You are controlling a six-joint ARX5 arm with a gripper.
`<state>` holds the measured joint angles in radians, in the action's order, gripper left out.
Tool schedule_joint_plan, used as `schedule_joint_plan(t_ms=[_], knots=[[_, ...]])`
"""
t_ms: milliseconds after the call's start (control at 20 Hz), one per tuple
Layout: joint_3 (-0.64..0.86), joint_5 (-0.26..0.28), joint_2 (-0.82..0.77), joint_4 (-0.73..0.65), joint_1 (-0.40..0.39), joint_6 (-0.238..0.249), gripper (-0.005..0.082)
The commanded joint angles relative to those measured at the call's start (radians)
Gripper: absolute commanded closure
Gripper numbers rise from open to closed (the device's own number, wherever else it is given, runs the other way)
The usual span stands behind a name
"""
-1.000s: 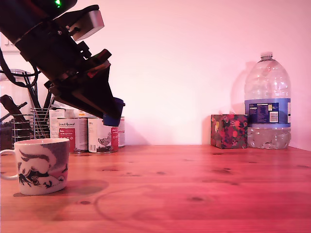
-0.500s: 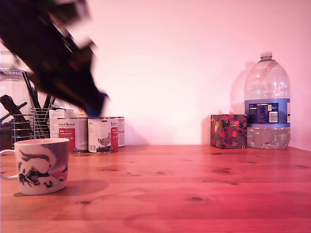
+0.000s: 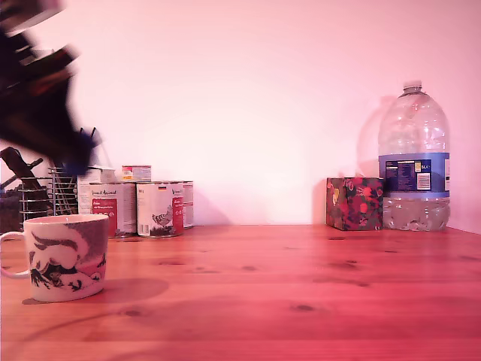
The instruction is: Pick up the coffee capsules from the table one by one and drop them inside the nearest coffee cup
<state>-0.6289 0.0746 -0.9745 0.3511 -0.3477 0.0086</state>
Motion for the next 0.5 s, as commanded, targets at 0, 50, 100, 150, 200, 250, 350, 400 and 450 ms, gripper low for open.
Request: schedule_joint_plan(t_ms=[0, 50, 100, 150, 200, 250, 350, 400, 450], knots=[[0.017, -0.011, -0.006, -0.007, 0.006, -0.008, 0.0569], [0.017, -0.012, -0.009, -0.008, 0.008, -0.009, 0.0569], [0.017, -0.013, -0.019, -0.019, 0.008, -0.008, 0.0569], [0.016, -0.013, -0.034, -0.032, 0.008, -0.008, 0.0569], [0.011, -0.013, -0.051, -0.04, 0.009, -0.008, 0.0569], [0.0, -0.013, -0.074, -0.041, 0.012, -0.008, 0.0569], [-0.034, -0.013, -0.129, -0.037, 0.017, -0.008, 0.0569], [-0.055, -0.013, -0.158, -0.036, 0.019, -0.008, 0.0569], [-0.076, -0.013, -0.186, -0.036, 0.019, -0.008, 0.0569]])
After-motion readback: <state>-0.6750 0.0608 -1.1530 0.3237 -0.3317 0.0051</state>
